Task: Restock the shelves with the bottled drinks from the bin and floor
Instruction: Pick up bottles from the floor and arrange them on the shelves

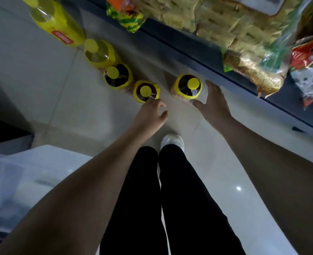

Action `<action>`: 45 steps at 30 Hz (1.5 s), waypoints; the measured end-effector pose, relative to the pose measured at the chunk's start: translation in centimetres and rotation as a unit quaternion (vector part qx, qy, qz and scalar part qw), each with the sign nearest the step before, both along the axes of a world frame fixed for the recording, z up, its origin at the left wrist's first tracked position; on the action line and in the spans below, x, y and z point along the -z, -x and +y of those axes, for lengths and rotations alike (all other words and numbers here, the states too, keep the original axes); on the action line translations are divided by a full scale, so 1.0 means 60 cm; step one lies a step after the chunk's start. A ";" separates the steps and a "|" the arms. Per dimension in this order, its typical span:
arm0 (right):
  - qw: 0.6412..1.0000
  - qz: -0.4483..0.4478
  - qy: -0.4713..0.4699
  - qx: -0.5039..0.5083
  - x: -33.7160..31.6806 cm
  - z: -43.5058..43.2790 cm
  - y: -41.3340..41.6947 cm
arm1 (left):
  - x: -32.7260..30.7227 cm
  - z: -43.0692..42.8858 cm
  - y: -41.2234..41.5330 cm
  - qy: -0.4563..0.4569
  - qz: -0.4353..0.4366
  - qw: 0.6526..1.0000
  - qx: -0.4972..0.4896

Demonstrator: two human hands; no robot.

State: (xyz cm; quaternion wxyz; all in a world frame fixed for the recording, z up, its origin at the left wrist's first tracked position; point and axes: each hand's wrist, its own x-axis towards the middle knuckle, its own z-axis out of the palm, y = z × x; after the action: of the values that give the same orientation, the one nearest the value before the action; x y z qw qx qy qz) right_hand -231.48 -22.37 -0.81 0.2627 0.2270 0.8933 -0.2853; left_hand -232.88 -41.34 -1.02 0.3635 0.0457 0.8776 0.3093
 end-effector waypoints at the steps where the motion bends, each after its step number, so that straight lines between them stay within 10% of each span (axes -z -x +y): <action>1: 1.000 0.009 0.002 0.002 0.016 0.002 0.005 | 0.019 0.004 -0.001 -0.005 0.002 1.000 -0.007; 27: 0.955 0.270 0.088 0.081 0.215 0.006 0.023 | 0.287 0.105 -0.027 -0.202 0.039 0.941 -0.269; 45: 0.946 0.291 0.125 0.075 0.034 0.025 -0.010 | 0.139 0.078 -0.048 -0.199 0.091 0.962 -0.161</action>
State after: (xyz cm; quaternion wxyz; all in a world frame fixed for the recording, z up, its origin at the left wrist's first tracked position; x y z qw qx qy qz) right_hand -230.88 -20.86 -2.88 -0.0042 0.1659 0.8683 -0.4675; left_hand -229.99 -36.66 -9.37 0.2112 0.0036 0.8236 0.5264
